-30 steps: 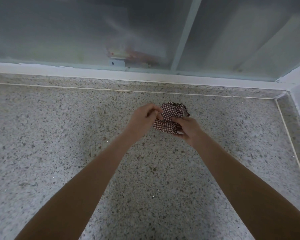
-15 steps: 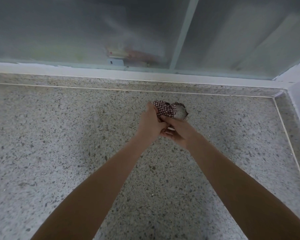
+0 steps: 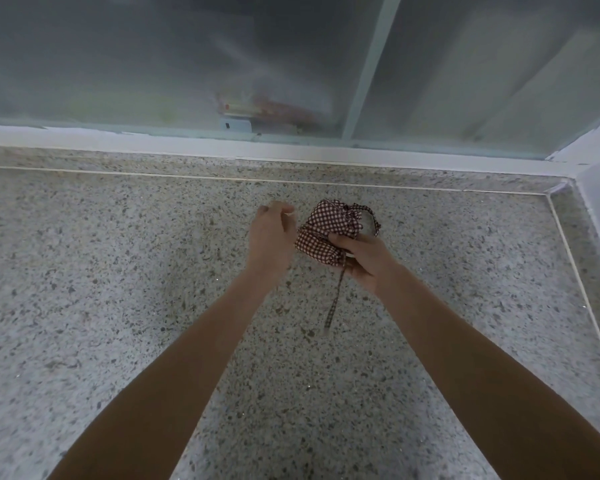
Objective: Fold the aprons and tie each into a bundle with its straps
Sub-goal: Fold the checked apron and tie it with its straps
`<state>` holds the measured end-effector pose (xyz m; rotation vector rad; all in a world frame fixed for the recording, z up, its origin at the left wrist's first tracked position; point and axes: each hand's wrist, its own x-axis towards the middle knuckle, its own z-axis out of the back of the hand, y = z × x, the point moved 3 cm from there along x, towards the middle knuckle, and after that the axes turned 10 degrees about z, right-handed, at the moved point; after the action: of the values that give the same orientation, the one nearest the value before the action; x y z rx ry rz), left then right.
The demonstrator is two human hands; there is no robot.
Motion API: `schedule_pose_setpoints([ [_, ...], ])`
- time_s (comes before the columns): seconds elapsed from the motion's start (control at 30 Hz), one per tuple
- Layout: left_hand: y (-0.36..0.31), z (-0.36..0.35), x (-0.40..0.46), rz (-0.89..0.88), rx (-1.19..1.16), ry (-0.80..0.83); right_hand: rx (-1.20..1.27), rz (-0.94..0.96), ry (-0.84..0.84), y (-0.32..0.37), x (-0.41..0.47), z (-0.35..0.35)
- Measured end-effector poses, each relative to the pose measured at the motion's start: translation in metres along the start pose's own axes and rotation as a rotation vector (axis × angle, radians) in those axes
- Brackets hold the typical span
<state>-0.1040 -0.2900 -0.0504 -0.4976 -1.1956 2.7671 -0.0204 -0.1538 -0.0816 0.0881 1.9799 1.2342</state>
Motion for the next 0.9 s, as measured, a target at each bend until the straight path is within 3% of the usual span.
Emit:
schedule_pose_setpoints([
  [0.1,-0.003,-0.007,0.006,-0.023,0.017,0.181,0.017,0.041,0.036,0.005,0.0,-0.004],
  [0.3,0.0,-0.012,0.006,0.279,-0.515,0.401,-0.083,0.106,0.131,0.012,-0.003,-0.008],
  [0.43,0.006,-0.01,0.005,0.348,-0.631,0.52,-0.099,0.14,0.173,0.014,-0.002,-0.011],
  [0.7,0.02,-0.007,0.006,0.386,-0.623,0.459,-0.47,0.215,0.321,0.009,0.003,-0.013],
  [0.9,0.058,-0.013,0.004,0.348,-0.443,0.335,-0.832,0.162,0.479,-0.003,0.008,-0.006],
])
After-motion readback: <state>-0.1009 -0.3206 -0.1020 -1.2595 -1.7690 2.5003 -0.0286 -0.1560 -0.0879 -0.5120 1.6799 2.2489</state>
